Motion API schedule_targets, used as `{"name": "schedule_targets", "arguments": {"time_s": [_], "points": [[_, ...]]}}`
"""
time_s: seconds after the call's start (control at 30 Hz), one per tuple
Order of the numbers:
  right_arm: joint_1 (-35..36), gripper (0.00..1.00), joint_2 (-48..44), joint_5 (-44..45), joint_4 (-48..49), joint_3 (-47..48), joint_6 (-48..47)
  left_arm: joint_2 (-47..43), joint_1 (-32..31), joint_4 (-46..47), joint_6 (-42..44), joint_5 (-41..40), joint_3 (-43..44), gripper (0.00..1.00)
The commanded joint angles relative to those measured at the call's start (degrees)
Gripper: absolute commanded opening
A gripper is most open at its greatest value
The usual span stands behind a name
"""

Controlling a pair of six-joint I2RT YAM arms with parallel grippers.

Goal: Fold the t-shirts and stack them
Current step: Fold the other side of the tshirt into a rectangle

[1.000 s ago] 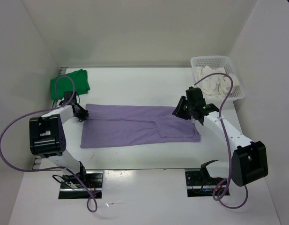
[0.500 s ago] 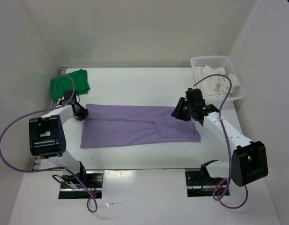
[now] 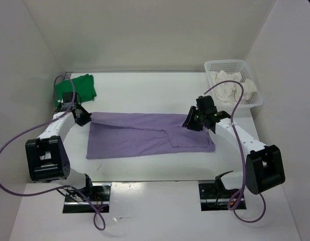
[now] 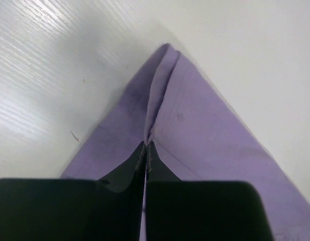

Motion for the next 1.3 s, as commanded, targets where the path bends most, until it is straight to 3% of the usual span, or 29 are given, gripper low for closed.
{"name": "schedule_targets", "arguments": {"time_s": [0.0,0.17,0.4,0.5,0.53,0.57,0.6,0.73,0.9,1.23,1.27], "points": [[1.88,0.39,1.68,0.55,-0.92,0.81,-0.88,-4.6,0.03,-5.23,2.83,-0.35,0.97,0.0],[5.05,0.39,1.6,0.02,-2.77,1.51,0.26,-6.28,0.03,-5.16,4.67,-3.85,-4.3,0.03],[8.56,0.39,5.2,2.47,-5.75,2.74,0.26,2.24,0.03,-3.75,5.3,-3.87,-4.22,0.06],[9.18,0.39,5.2,2.48,-6.28,2.22,0.96,3.56,0.03,-4.27,5.3,-3.87,-4.22,0.11],[9.18,0.39,5.2,3.18,-6.28,2.21,0.97,3.56,0.03,-4.79,5.3,-4.56,-4.22,0.16],[9.71,0.39,5.2,3.18,-6.28,2.21,1.49,3.56,0.03,-4.8,5.3,-4.57,-4.22,0.3],[9.71,0.39,5.2,3.18,-5.59,1.69,1.49,4.09,0.03,-4.8,5.3,-5.09,-4.22,0.37],[12.51,0.39,8.53,4.32,-4.88,1.69,2.02,1.03,0.03,-4.8,4.16,-5.1,-3.17,0.53],[19.28,0.39,13.46,6.52,-4.35,1.69,3.07,-6.45,0.03,-1.99,3.02,-1.33,-2.55,0.54],[19.29,0.39,19.52,13.46,-3.73,4.24,3.08,-7.07,-0.5,0.56,3.54,2.01,-5.89,0.53],[19.29,0.33,18.92,14.16,-4.34,4.24,3.08,-7.07,-0.5,1.26,3.54,2.02,-5.89,0.53]]}}
